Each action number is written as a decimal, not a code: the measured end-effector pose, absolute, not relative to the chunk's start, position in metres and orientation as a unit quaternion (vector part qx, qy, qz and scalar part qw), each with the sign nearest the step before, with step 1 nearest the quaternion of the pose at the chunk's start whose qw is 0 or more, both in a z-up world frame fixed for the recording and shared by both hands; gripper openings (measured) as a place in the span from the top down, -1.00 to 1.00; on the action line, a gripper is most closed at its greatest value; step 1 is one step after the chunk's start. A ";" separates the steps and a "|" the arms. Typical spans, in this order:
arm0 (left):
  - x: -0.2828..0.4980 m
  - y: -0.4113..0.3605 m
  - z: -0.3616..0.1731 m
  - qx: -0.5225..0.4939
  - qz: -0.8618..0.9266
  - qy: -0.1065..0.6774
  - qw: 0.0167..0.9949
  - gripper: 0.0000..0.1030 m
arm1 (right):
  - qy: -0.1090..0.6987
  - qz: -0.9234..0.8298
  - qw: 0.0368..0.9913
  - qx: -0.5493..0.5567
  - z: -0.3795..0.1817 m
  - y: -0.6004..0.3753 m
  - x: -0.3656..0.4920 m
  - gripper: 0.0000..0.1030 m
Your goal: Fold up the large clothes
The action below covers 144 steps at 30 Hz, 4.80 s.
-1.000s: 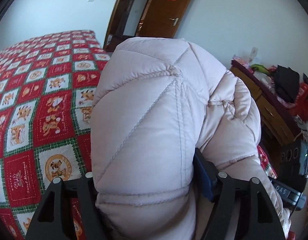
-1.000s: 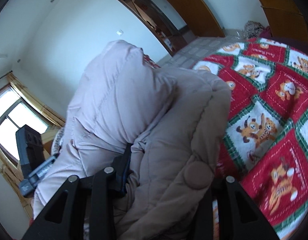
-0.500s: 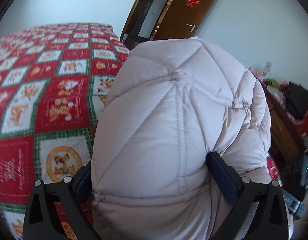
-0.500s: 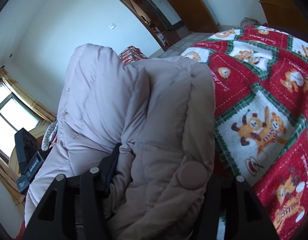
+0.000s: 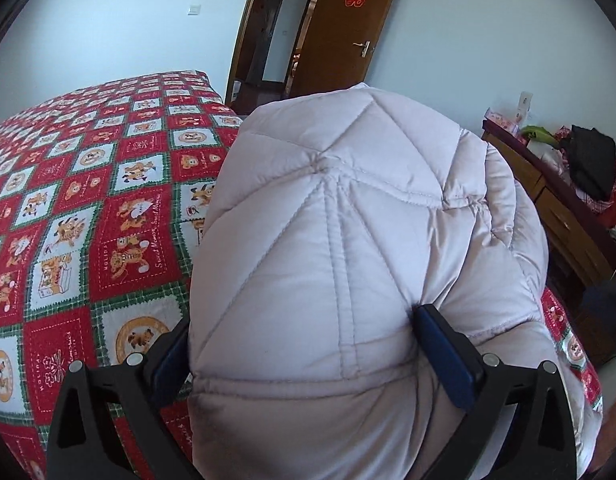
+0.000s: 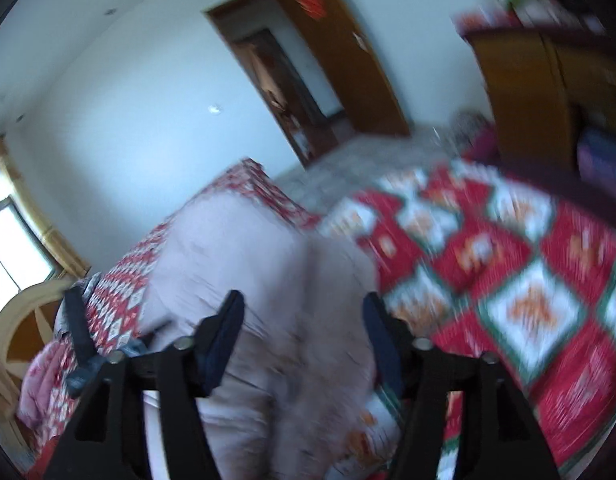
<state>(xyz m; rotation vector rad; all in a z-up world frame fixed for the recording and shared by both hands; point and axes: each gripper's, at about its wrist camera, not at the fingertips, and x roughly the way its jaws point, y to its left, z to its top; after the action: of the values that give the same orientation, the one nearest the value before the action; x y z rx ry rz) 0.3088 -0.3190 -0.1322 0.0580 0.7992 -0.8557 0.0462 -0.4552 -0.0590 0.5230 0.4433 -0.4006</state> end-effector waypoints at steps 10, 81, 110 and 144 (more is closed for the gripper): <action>0.312 -0.330 -0.133 0.057 -0.399 0.373 0.835 -0.99 | 0.294 -0.241 0.896 0.228 -0.102 -0.452 0.134 0.30; 0.161 -0.188 -0.010 0.068 -0.307 0.159 0.936 -0.99 | 0.241 -0.284 0.914 0.161 -0.039 -0.292 -0.018 -0.62; 0.071 -0.151 0.024 0.064 -0.292 0.108 0.948 -0.99 | 0.080 -0.316 0.942 0.076 0.033 -0.222 -0.106 -1.00; 0.059 -0.148 0.022 0.063 -0.301 0.111 0.945 -0.99 | 0.098 -0.315 0.939 0.100 0.023 -0.224 -0.107 -1.00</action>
<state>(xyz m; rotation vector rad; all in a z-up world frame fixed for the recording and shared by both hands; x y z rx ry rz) 0.0586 -0.1483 0.0217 0.1287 0.2252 -0.6140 -0.1067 -0.2241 0.0229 0.2049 0.2006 -0.6431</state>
